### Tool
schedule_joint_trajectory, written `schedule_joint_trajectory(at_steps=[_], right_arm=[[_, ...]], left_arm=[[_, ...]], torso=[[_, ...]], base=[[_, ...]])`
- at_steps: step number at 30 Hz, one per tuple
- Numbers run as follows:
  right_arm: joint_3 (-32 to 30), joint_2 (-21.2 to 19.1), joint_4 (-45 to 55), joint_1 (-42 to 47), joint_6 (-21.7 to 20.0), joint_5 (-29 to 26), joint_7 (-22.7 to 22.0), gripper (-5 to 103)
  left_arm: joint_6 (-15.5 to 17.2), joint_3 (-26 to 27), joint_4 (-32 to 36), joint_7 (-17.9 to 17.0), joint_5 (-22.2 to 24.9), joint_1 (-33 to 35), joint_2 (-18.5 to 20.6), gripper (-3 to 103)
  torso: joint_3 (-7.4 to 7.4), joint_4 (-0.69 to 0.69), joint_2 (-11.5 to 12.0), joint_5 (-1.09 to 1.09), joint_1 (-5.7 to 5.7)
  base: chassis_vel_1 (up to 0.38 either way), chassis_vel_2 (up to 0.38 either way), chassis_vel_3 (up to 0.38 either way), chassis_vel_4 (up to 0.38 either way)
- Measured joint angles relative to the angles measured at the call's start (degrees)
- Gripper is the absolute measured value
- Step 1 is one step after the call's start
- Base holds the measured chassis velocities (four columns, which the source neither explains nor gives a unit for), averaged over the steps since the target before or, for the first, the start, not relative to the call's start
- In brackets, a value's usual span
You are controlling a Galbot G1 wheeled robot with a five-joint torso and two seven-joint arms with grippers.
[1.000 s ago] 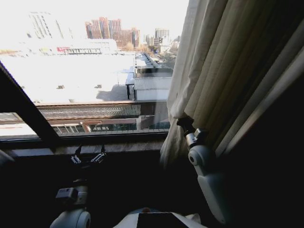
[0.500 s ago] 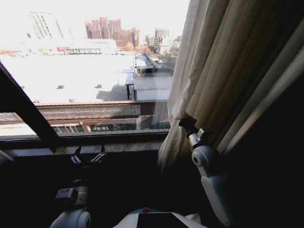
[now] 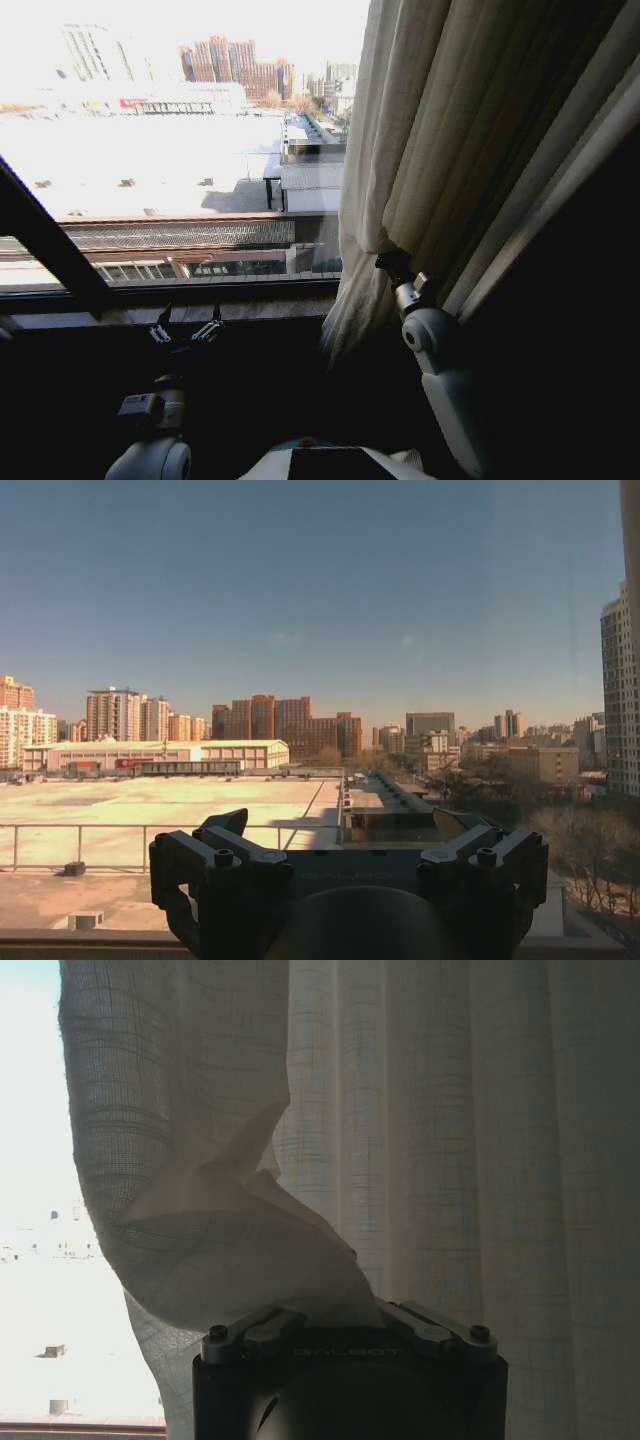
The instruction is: Open the curtains by pulling them apart, changing their state from closed to fully open.
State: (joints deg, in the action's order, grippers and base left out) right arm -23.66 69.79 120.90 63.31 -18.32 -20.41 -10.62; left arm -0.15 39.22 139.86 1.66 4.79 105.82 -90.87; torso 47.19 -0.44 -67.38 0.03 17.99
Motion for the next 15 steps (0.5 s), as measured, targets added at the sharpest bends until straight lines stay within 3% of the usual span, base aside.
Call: schedule_joint_trajectory(at_steps=[15], right_arm=[[-0.4,0.0,0.4,0.6,0.2,0.1,0.0,0]], left_arm=[[0.0,0.0,0.3,0.0,-0.1,0.2,0.0,100]], torso=[[0.0,0.01,0.0,-0.02,0.0]], base=[[-0.274,-0.269,0.275,0.281]])
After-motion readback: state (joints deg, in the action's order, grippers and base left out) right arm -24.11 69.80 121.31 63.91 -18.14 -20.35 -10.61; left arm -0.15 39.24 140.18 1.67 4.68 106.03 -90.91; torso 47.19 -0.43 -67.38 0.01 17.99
